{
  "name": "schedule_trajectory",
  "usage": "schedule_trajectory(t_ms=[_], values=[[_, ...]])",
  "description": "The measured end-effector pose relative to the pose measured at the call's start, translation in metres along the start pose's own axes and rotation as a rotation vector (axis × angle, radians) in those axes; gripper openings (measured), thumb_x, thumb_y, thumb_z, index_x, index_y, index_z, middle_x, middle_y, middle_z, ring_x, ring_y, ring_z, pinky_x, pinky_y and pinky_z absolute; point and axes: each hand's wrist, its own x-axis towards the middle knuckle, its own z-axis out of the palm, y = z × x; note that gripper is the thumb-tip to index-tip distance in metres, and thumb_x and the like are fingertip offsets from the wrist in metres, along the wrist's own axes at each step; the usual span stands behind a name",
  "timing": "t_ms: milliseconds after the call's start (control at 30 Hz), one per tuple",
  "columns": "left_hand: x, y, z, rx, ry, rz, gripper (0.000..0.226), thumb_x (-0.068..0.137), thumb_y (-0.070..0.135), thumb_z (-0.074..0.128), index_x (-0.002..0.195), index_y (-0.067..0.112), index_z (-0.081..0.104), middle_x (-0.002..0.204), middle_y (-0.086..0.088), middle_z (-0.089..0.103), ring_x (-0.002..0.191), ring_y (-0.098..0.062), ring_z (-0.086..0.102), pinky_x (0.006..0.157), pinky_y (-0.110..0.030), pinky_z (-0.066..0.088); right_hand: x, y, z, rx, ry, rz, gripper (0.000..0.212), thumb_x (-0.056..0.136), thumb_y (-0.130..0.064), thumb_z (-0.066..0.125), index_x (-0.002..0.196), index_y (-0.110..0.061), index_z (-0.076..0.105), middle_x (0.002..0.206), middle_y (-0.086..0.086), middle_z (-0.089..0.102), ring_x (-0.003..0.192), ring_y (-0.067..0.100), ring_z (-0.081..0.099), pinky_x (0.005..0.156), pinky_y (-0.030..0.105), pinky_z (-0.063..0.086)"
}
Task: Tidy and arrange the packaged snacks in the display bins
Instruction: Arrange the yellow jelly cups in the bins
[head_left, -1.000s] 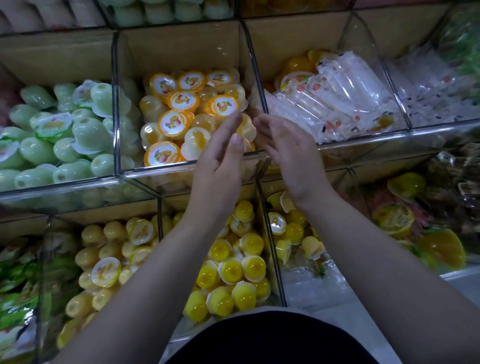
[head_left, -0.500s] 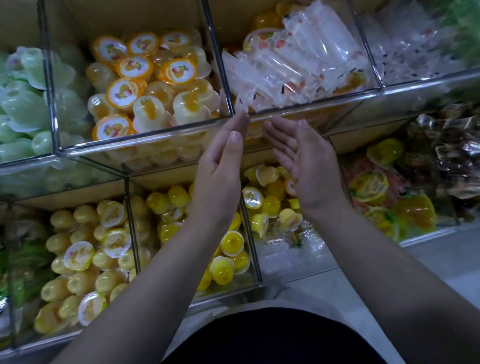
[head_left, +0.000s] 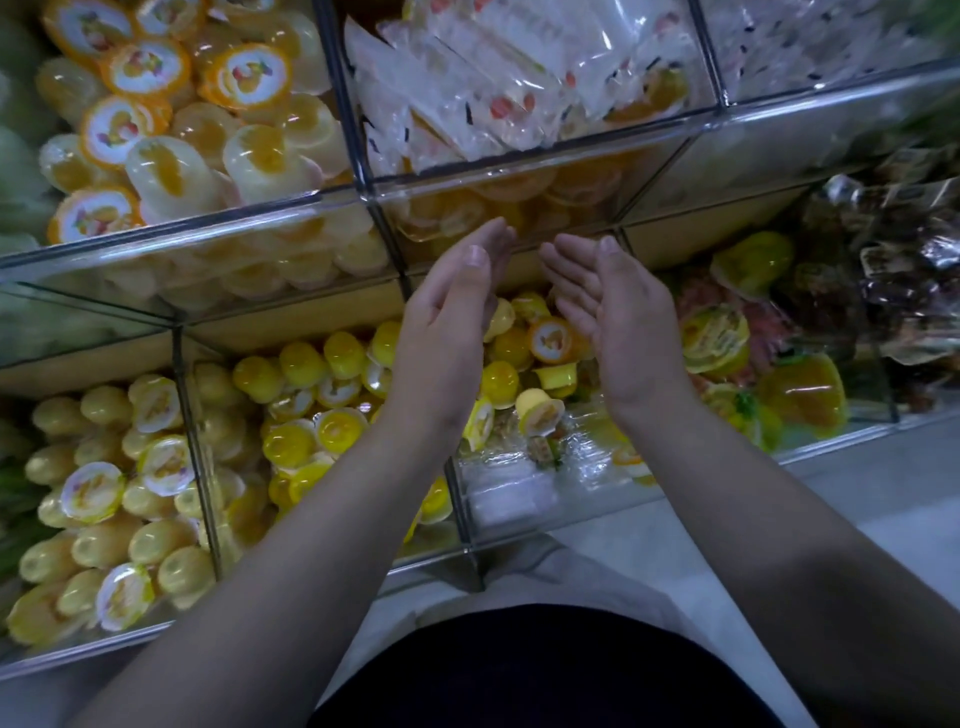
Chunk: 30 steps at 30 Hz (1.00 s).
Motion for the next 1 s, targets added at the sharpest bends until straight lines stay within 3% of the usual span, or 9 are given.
schedule_trajectory(t_ms=[167,267,367,467,533,600,700,867,1000], values=[[0.011,-0.012,0.016,0.016,0.025,-0.043,0.034,0.088,0.041,0.038,0.116,0.034,0.057,0.131,0.011,0.060,0.124,0.000,0.052,0.108,-0.028,0.037,0.014,0.003,-0.020,-0.089,-0.009,0.024,0.036,0.085,-0.046,0.040,0.108,-0.027,0.060,0.113,-0.005,0.066,0.111,0.006,0.063,0.098,0.023,0.048],[0.021,-0.020,0.021,0.011,0.041,-0.068,0.036,0.094,0.039,0.037,0.123,0.030,0.054,0.131,0.009,0.058,0.126,-0.002,0.051,0.106,-0.026,0.038,0.024,0.006,-0.029,-0.149,-0.011,0.038,0.030,0.083,-0.048,0.042,0.098,-0.032,0.063,0.108,-0.009,0.067,0.112,0.008,0.062,0.098,0.026,0.047],[0.032,-0.027,0.031,-0.001,0.093,-0.122,0.027,0.098,0.038,0.039,0.116,0.029,0.057,0.127,0.009,0.060,0.123,-0.004,0.053,0.103,-0.026,0.041,0.033,0.009,-0.038,-0.191,0.010,0.062,0.032,0.086,-0.048,0.044,0.080,-0.027,0.066,0.110,0.006,0.067,0.116,0.022,0.058,0.103,0.042,0.045],[0.046,-0.038,0.039,-0.009,0.129,-0.183,0.024,0.103,0.037,0.038,0.104,0.032,0.061,0.114,0.015,0.065,0.115,-0.004,0.057,0.100,-0.026,0.042,0.045,0.014,-0.047,-0.214,0.043,0.133,0.052,0.083,-0.055,0.046,0.092,-0.005,0.056,0.121,0.027,0.054,0.116,0.037,0.052,0.104,0.056,0.039],[0.055,-0.047,0.042,0.029,0.150,-0.228,0.030,0.096,0.049,0.042,0.111,0.031,0.061,0.118,0.014,0.065,0.117,-0.006,0.057,0.097,-0.028,0.041,0.054,0.017,-0.050,-0.214,0.054,0.196,0.053,0.075,-0.063,0.047,0.091,-0.014,0.061,0.122,0.022,0.059,0.114,0.033,0.056,0.105,0.054,0.041],[0.064,-0.055,0.045,0.050,0.168,-0.289,0.045,0.083,0.059,0.044,0.116,0.032,0.060,0.120,0.014,0.064,0.116,-0.008,0.058,0.093,-0.030,0.042,0.064,0.022,-0.052,-0.202,0.074,0.271,0.059,0.066,-0.068,0.051,0.106,-0.026,0.063,0.124,0.008,0.063,0.116,0.024,0.057,0.107,0.048,0.041],[0.075,-0.064,0.048,0.080,0.195,-0.335,0.047,0.075,0.066,0.044,0.108,0.039,0.062,0.117,0.017,0.064,0.114,-0.011,0.058,0.100,-0.035,0.043,0.086,0.039,-0.060,-0.186,0.109,0.333,0.084,0.056,-0.069,0.052,0.124,-0.021,0.061,0.123,0.001,0.065,0.115,0.022,0.058,0.106,0.047,0.042],[0.100,-0.086,0.053,0.043,0.278,-0.445,0.055,0.094,0.060,0.042,0.140,0.031,0.048,0.141,0.007,0.051,0.124,-0.017,0.051,0.099,-0.034,0.042,0.113,0.062,-0.065,-0.177,0.081,0.410,0.093,0.052,-0.076,0.053,0.134,-0.033,0.056,0.142,-0.004,0.052,0.132,0.022,0.048,0.112,0.045,0.036],[0.122,-0.099,0.064,0.014,0.344,-0.580,0.056,0.095,0.056,0.045,0.141,0.024,0.048,0.141,0.000,0.051,0.120,-0.022,0.053,0.099,-0.036,0.043,0.131,0.062,-0.055,-0.282,0.112,0.529,0.097,0.057,-0.082,0.047,0.138,-0.029,0.053,0.147,0.003,0.047,0.135,0.028,0.043,0.111,0.047,0.035]])
